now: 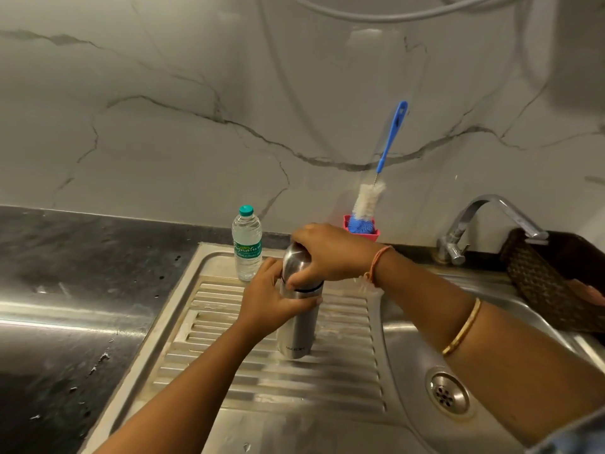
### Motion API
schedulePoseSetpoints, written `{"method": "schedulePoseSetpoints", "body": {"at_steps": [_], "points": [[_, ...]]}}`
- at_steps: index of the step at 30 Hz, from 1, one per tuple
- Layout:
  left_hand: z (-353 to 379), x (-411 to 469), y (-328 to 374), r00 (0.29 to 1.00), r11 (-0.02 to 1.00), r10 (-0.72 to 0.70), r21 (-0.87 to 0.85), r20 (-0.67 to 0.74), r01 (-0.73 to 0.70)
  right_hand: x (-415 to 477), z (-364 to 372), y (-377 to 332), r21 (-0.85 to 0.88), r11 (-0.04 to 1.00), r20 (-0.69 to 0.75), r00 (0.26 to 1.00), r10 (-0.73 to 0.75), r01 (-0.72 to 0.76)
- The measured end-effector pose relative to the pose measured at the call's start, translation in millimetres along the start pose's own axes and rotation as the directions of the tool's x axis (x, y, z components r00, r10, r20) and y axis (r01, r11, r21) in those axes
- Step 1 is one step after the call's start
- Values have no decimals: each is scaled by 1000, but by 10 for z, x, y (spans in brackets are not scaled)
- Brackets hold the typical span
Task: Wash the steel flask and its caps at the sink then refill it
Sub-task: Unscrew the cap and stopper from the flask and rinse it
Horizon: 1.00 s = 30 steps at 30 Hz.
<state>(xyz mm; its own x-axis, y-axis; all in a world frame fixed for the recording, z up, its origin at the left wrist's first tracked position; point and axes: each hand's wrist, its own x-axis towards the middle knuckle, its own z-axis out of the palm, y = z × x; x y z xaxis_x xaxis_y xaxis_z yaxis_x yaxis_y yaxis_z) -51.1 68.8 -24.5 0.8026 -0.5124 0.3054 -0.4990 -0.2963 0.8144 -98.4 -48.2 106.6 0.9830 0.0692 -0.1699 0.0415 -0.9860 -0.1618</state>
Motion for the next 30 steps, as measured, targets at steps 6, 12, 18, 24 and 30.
{"method": "schedulePoseSetpoints", "body": {"at_steps": [6, 12, 18, 24, 30], "points": [[-74, 26, 11, 997, 1000, -25, 9, 74, 25, 48, -246, -18, 10, 991, 280, 951, -130, 132], [-25, -31, -20, 998, 997, -56, 48, 34, 55, 52, -220, -143, -336, 937, -15, 995, 99, -98], [5, -71, -35, 994, 994, -106, -13, 12, 106, 67, -326, -174, -247, 965, 301, 953, -14, 92], [10, -87, -8, 994, 994, -105, -22, 4, 105, 61, -199, -170, -244, 958, 44, 986, 163, -148], [9, -84, -61, 993, 992, -116, -49, 34, 118, 23, -344, -142, -73, 997, 293, 955, 44, -24]]}}
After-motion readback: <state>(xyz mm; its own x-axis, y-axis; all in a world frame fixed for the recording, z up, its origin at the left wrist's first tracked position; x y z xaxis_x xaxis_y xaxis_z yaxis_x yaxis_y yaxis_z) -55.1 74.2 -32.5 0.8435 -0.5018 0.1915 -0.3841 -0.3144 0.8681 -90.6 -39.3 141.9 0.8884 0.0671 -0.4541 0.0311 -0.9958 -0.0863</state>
